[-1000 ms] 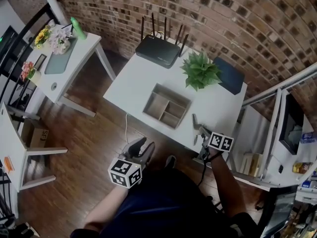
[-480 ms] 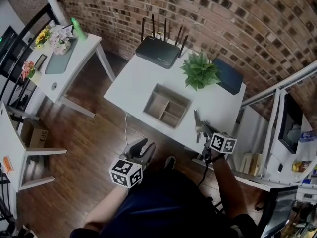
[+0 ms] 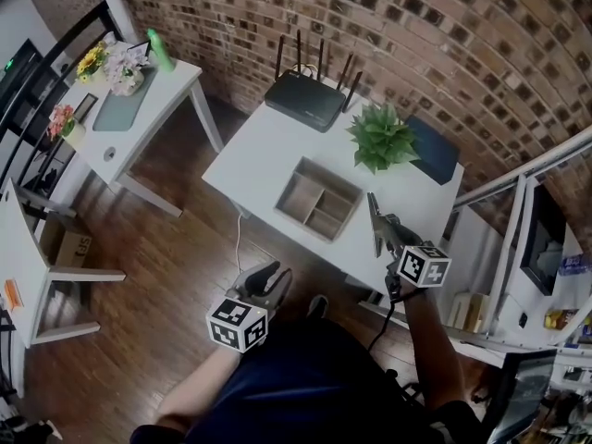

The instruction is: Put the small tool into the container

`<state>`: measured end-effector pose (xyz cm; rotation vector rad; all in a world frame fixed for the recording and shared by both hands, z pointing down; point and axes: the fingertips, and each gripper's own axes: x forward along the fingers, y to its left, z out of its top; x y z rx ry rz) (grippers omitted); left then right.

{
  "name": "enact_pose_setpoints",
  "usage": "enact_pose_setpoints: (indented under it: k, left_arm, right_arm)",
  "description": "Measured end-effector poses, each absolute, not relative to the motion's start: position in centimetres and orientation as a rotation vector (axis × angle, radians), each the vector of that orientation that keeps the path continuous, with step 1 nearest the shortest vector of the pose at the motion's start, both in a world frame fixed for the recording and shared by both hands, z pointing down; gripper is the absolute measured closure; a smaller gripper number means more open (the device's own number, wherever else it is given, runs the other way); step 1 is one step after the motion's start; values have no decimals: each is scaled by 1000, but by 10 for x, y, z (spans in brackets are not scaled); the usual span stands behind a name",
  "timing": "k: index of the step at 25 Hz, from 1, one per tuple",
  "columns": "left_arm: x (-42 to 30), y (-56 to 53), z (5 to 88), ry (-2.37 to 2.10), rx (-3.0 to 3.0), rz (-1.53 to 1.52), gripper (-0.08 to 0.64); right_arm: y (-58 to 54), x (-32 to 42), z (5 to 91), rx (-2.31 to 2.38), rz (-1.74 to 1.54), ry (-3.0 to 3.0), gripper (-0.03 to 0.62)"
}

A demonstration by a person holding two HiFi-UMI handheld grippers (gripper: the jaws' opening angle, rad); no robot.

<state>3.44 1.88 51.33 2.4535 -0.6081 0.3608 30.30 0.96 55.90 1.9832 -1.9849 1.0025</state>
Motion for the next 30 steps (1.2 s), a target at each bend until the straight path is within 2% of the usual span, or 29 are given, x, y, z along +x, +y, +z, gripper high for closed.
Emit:
enact_pose_setpoints:
  k: [30]
  left_arm:
    - [-15, 9, 514, -797, 2393, 322, 453]
  right_arm:
    - [-98, 255, 487, 1746, 588, -2203, 577]
